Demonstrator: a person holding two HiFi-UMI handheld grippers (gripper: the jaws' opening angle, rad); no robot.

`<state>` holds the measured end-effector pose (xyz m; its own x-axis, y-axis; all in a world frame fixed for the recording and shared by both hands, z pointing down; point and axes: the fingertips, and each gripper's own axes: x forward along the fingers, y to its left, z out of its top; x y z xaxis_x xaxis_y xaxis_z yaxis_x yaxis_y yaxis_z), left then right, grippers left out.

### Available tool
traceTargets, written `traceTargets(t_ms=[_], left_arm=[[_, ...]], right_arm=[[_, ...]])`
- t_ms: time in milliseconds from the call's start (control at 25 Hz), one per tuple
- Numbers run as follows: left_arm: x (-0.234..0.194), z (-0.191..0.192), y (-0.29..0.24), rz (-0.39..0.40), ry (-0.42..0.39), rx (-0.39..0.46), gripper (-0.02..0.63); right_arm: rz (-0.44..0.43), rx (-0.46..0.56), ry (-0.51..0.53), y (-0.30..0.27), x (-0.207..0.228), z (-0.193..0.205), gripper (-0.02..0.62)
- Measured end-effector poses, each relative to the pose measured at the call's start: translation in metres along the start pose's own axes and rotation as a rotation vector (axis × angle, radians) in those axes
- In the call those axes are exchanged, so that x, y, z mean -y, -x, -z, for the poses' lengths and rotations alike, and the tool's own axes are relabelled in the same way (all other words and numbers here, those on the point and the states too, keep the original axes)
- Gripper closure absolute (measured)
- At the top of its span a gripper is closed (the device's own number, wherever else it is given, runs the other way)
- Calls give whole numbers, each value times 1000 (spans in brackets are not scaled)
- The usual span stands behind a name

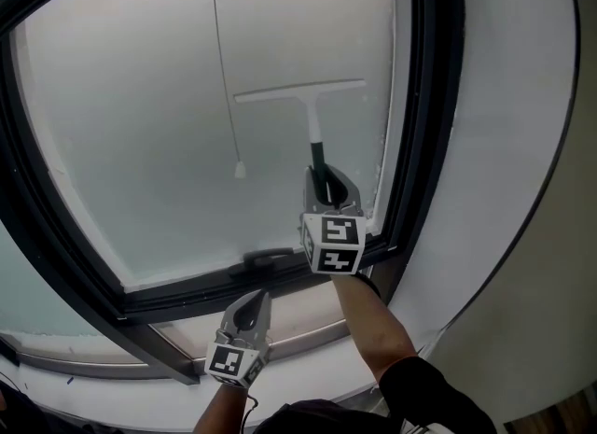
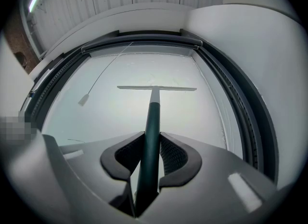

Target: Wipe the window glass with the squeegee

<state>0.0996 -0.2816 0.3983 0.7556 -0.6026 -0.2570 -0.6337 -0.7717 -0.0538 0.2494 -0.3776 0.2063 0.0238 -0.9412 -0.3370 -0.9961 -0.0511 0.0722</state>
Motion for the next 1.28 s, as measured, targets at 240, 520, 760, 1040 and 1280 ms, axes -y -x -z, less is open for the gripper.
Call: traceTargets(t_ms=[240,520,760,1040,1280], left_arm=[[-2,-1,-4,-1,-8,14,607],[1,2,-1,-5,8,3,607],[0,4,2,-11,6,-12,607],[2,5,4,-17,30,-11,608],[6,9,3,-13,32,-21,607]], right_arm=[[3,-25,-14,8,1,17,500],[-7,-51,-8,16,0,35,500],[-6,-72,-25,25,-3,47,500],[-6,-101,-26,41,-6,68,500],[-13,-133,-41,52,-6,88,500]])
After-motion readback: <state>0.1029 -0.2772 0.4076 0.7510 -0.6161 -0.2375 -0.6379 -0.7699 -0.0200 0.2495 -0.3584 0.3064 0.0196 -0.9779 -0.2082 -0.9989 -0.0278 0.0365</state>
